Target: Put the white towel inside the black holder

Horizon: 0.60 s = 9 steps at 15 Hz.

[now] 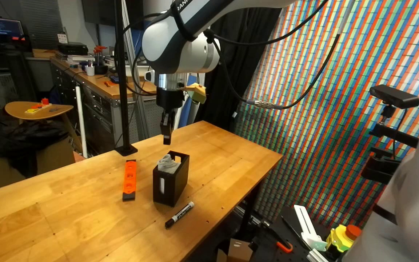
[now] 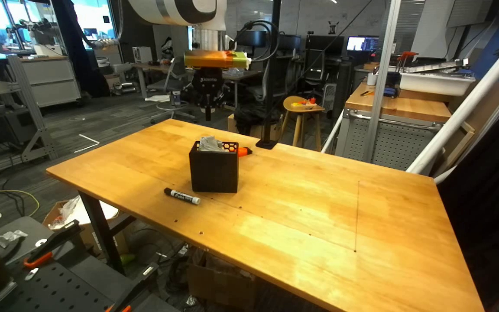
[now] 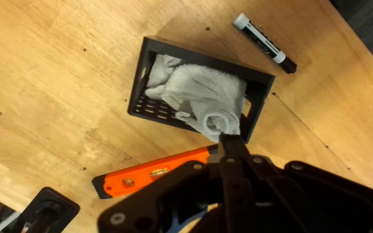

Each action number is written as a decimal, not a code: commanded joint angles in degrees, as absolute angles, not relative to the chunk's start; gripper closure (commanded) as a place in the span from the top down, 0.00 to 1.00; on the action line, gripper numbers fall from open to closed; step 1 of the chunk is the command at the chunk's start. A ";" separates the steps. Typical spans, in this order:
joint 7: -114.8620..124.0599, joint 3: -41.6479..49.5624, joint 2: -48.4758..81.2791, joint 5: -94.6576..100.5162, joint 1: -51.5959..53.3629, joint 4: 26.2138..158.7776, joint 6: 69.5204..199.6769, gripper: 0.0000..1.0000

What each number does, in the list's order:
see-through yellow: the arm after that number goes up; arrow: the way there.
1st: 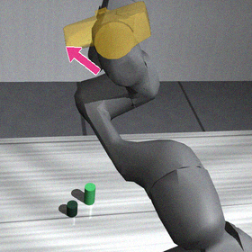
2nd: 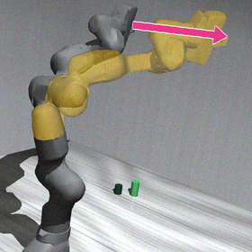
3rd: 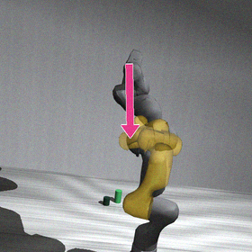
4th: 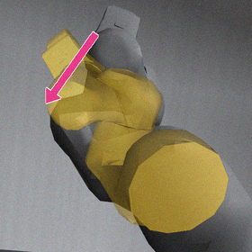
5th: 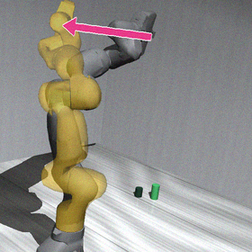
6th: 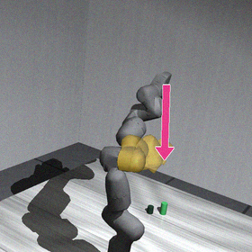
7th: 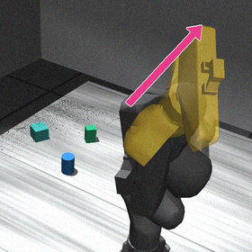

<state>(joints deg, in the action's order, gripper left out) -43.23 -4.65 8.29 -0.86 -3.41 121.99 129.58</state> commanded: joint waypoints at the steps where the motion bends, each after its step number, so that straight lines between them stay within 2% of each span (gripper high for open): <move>1: -41.46 -4.98 6.08 -1.01 -1.03 125.13 129.29 0.00; 9: -40.77 -5.13 7.88 -1.28 0.47 124.73 130.04 0.00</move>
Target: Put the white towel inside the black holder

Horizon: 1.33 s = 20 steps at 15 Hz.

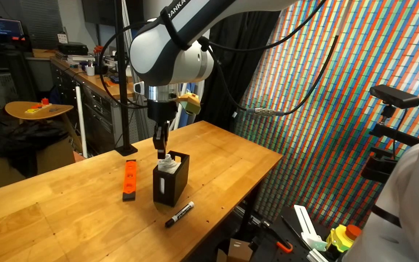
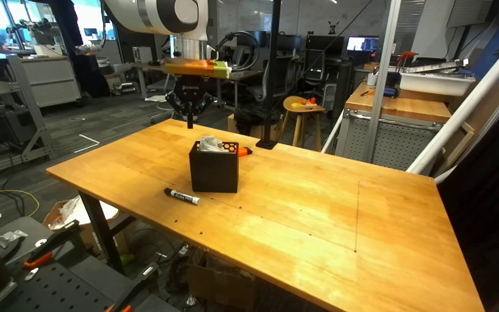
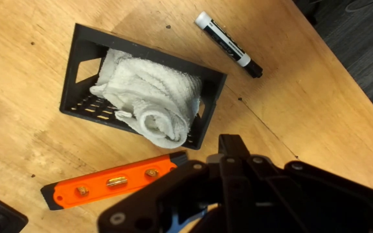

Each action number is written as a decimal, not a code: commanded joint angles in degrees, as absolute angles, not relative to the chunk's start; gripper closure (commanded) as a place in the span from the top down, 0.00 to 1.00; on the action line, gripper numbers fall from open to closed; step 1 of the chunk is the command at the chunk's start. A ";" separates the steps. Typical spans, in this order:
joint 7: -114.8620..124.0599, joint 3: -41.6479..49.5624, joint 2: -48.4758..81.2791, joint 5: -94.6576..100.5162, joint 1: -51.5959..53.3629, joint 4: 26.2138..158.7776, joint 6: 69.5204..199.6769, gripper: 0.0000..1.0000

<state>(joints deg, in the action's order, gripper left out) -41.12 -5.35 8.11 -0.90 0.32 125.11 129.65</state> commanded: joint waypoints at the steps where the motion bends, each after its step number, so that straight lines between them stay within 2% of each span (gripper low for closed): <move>1: -40.82 -5.05 8.25 -1.45 0.37 124.32 130.15 0.00; 20: -42.10 -4.87 15.01 -2.74 -2.47 117.84 131.43 0.00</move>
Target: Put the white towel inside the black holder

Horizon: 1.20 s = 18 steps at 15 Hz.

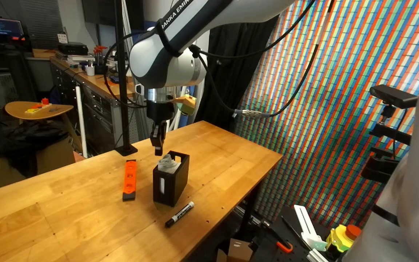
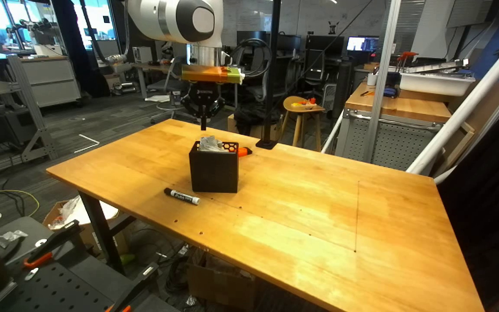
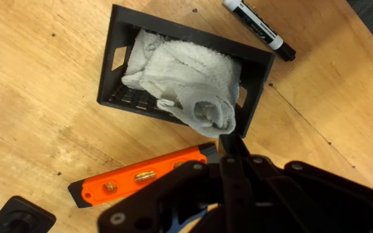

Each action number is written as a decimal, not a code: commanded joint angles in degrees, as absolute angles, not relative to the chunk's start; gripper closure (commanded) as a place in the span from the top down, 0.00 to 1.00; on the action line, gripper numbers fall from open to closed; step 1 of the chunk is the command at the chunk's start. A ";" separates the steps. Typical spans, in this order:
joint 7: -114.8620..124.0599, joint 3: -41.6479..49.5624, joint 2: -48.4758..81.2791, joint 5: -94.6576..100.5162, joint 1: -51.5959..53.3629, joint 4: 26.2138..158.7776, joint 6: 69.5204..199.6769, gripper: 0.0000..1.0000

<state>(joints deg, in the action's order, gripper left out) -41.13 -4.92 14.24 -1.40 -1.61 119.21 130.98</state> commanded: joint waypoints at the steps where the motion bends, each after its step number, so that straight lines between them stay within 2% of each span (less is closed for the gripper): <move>1: -42.11 -4.86 15.17 -2.86 -2.75 117.72 131.40 0.00; 18: -41.99 -4.93 15.15 -5.74 -4.53 121.02 132.23 0.00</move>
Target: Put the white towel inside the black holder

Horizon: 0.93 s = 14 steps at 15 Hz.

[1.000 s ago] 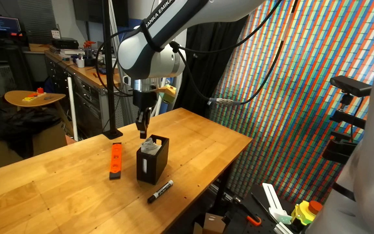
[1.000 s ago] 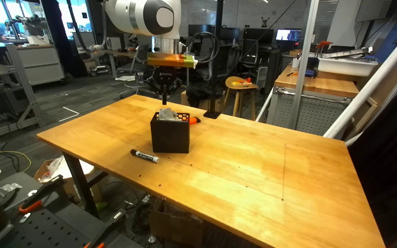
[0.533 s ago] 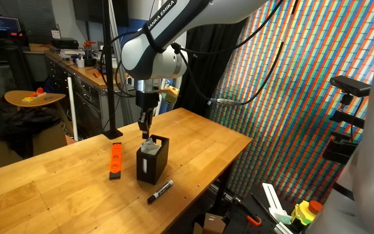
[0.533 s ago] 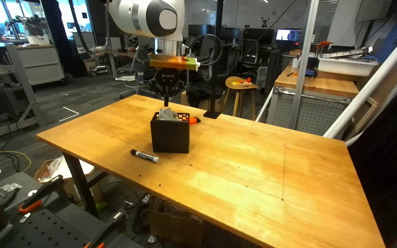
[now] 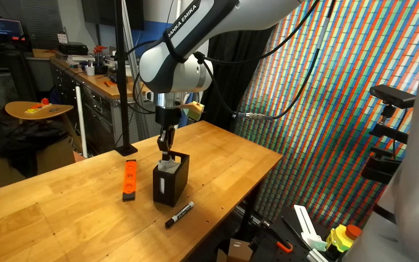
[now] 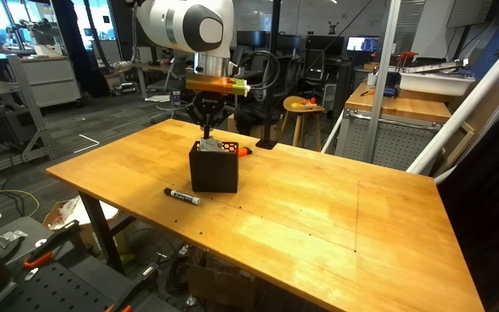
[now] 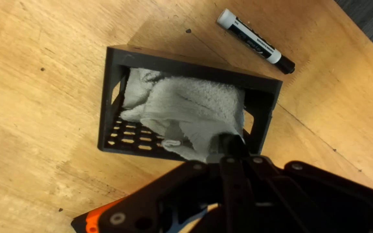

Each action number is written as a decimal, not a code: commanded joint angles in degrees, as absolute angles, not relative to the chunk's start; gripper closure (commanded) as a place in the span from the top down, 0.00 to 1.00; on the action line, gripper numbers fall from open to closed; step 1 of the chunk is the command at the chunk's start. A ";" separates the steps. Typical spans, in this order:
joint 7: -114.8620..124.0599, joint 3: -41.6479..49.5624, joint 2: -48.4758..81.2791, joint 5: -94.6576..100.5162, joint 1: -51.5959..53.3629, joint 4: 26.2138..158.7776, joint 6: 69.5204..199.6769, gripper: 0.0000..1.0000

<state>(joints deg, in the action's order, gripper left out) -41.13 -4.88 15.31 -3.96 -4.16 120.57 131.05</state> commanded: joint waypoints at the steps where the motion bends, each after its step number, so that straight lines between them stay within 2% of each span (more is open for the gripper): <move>1: -42.06 -5.02 15.37 -5.96 -4.57 120.96 132.22 0.00; 14: -42.84 -5.03 19.80 -5.89 -5.03 118.55 131.46 0.00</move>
